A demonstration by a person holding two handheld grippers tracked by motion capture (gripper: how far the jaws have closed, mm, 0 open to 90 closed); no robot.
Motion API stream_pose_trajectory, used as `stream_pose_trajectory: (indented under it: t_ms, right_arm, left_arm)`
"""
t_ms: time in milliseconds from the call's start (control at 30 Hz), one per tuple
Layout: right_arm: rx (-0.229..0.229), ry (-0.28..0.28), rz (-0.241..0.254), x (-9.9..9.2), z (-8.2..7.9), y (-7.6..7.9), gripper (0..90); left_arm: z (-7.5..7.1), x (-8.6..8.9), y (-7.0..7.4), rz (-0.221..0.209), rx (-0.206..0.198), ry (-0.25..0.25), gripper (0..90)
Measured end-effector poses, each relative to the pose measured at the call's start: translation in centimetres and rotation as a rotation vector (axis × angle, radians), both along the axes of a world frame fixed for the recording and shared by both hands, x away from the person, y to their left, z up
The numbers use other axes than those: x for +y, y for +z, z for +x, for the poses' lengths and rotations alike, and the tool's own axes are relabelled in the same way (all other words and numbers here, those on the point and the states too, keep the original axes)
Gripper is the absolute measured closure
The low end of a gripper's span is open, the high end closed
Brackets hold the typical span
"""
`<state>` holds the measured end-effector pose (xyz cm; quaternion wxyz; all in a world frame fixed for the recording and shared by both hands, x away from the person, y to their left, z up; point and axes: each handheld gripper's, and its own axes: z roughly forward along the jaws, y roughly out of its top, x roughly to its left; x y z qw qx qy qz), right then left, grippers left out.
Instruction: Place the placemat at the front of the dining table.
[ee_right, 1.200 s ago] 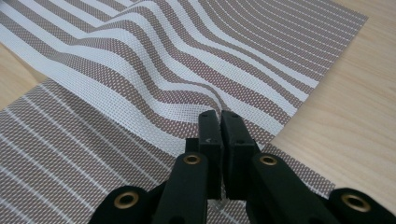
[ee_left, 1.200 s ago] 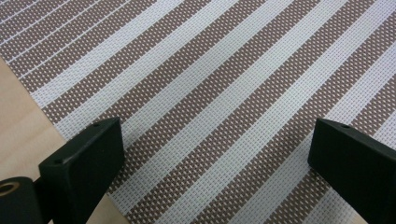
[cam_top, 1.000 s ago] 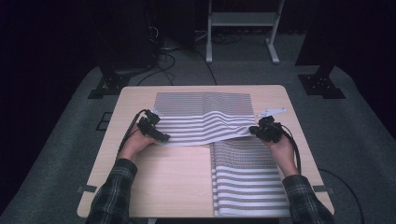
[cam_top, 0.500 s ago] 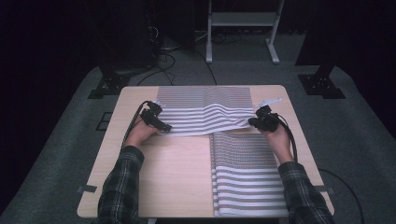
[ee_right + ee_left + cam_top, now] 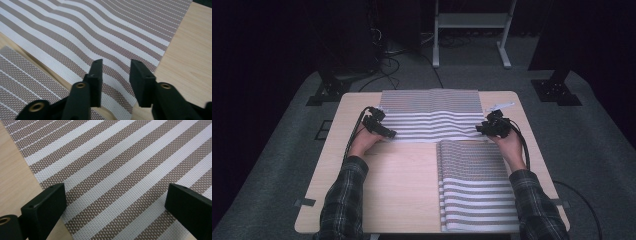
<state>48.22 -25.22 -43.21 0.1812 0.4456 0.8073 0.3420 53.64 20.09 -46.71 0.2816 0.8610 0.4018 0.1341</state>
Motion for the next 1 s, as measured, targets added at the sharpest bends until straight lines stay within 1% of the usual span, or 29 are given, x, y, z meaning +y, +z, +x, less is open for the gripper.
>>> stream_pose_trajectory:
  t_ms: [67,133,200,233,267,333,400,467,533,600,667,767,833,900,1000]
  right_arm:
    - [-0.003,-0.001,-0.003,-0.1,-0.2,0.2,50.2]
    - [-0.003,-0.004,-0.006,-0.2,-0.3,0.4,43.9]
    - [0.001,-0.004,-0.004,-0.2,-0.6,0.6,41.4]
    - [-0.002,-0.013,-0.007,-0.2,-0.8,0.7,39.1]
    - [-0.009,-0.019,-0.014,-0.2,-1.0,0.8,37.4]
    - [-0.028,-0.026,-0.019,-0.4,-1.5,1.0,31.7]
    - [-0.029,-0.042,-0.009,-0.5,-1.8,1.0,25.0]
    - [-0.022,-0.057,-0.005,-0.7,-2.1,1.0,15.3]
    - [-0.015,-0.060,0.006,-0.8,-2.4,0.8,12.0]
    - [-0.011,-0.049,0.027,-1.0,-2.7,0.7,6.6]
    - [-0.005,-0.048,0.035,-1.2,-3.0,0.6,1.5]
    - [-0.011,-0.045,0.040,-1.5,-3.6,0.5,1.5]
    - [-0.018,-0.037,0.041,-1.6,-4.1,0.5,0.0]
    - [-0.020,-0.037,0.033,-1.6,-4.7,0.5,0.0]
    - [-0.041,-0.036,0.031,-1.8,-5.8,0.8,0.0]
  left_arm:
    - [-0.2,0.0,0.1,-0.005,0.005,-0.014,2.4]
    - [-0.5,-0.1,0.5,-0.003,-0.005,-0.022,2.4]
    - [-0.9,-0.1,0.8,-0.019,-0.014,-0.034,2.4]
    - [-1.1,-0.1,1.0,-0.027,-0.018,-0.037,2.4]
    - [-1.3,-0.1,1.3,-0.051,-0.024,-0.041,2.4]
    - [-1.7,0.0,1.7,-0.054,-0.031,-0.051,2.4]
    - [-2.1,0.0,2.1,-0.048,-0.047,-0.063,2.4]
    - [-2.7,0.0,2.6,-0.064,-0.057,-0.067,2.4]
    - [-3.4,0.0,3.0,-0.075,-0.065,-0.072,2.4]
    - [-4.2,0.2,3.5,-0.082,-0.083,-0.079,2.4]
    - [-5.1,0.5,3.9,-0.104,-0.088,-0.078,2.4]
    - [-6.3,0.9,4.2,-0.128,-0.103,-0.084,2.3]
    - [-7.4,1.1,4.4,-0.137,-0.116,-0.083,2.0]
    - [-8.2,1.4,4.6,-0.130,-0.130,-0.087,2.0]
    - [-9.8,1.8,4.7,-0.128,-0.146,-0.083,2.0]
